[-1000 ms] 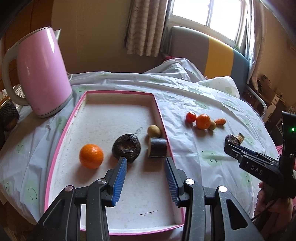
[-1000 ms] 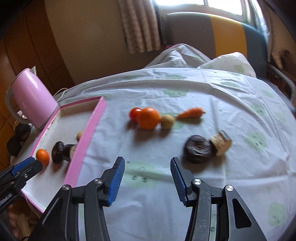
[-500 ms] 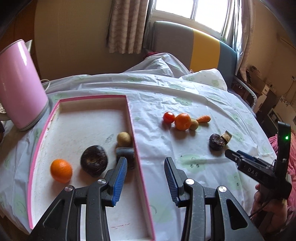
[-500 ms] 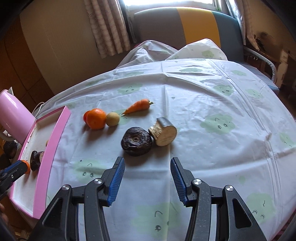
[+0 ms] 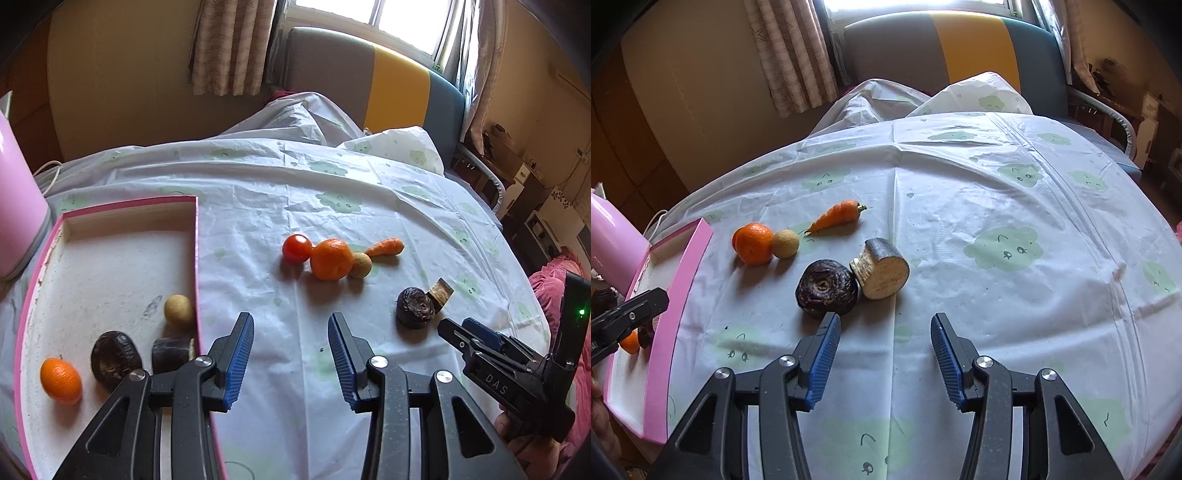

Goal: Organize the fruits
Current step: 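Move the left tool to the red tomato while the right tool moves to another yellow potato, then grasp the red tomato with the left tool while the right tool grasps the yellow potato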

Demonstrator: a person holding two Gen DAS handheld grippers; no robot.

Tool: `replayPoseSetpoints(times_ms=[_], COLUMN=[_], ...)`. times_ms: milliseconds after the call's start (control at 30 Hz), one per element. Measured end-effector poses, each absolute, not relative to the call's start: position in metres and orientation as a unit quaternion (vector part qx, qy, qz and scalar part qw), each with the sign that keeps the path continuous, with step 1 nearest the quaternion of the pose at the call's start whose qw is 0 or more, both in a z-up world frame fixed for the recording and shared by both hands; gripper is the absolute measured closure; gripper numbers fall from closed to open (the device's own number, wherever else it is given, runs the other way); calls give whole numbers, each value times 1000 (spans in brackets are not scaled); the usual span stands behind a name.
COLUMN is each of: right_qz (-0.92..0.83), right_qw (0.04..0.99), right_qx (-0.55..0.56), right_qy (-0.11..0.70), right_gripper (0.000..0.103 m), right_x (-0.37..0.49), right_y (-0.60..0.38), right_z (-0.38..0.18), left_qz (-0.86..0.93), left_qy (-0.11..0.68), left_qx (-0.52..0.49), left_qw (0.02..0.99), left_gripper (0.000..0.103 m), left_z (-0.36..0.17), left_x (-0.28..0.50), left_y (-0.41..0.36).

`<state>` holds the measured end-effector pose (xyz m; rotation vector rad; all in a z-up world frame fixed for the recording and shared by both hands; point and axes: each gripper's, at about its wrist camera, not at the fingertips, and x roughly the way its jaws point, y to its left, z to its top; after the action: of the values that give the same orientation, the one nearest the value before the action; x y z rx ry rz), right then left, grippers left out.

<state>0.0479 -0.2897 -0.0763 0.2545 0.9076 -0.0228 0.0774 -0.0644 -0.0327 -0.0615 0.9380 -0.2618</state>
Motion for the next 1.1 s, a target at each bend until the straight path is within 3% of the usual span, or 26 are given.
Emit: replayPoseSetpoints(times_ms=[667, 833, 1100], right_qz=[22, 64, 102], right_qw=[918, 915, 907], right_qx=[75, 54, 33], right_qy=[390, 394, 407], right_gripper=[51, 67, 68], right_x=[67, 85, 110], right_y=[-268, -247, -225], right_z=[-57, -60, -71], left_qz=[-96, -90, -88], left_qy=[474, 468, 472], left_qx=[-48, -38, -29], left_qw=[874, 878, 877], left_gripper=[63, 64, 64], left_z=[-50, -48, -54], left_x=[133, 144, 158], left_y=[-72, -75, -77])
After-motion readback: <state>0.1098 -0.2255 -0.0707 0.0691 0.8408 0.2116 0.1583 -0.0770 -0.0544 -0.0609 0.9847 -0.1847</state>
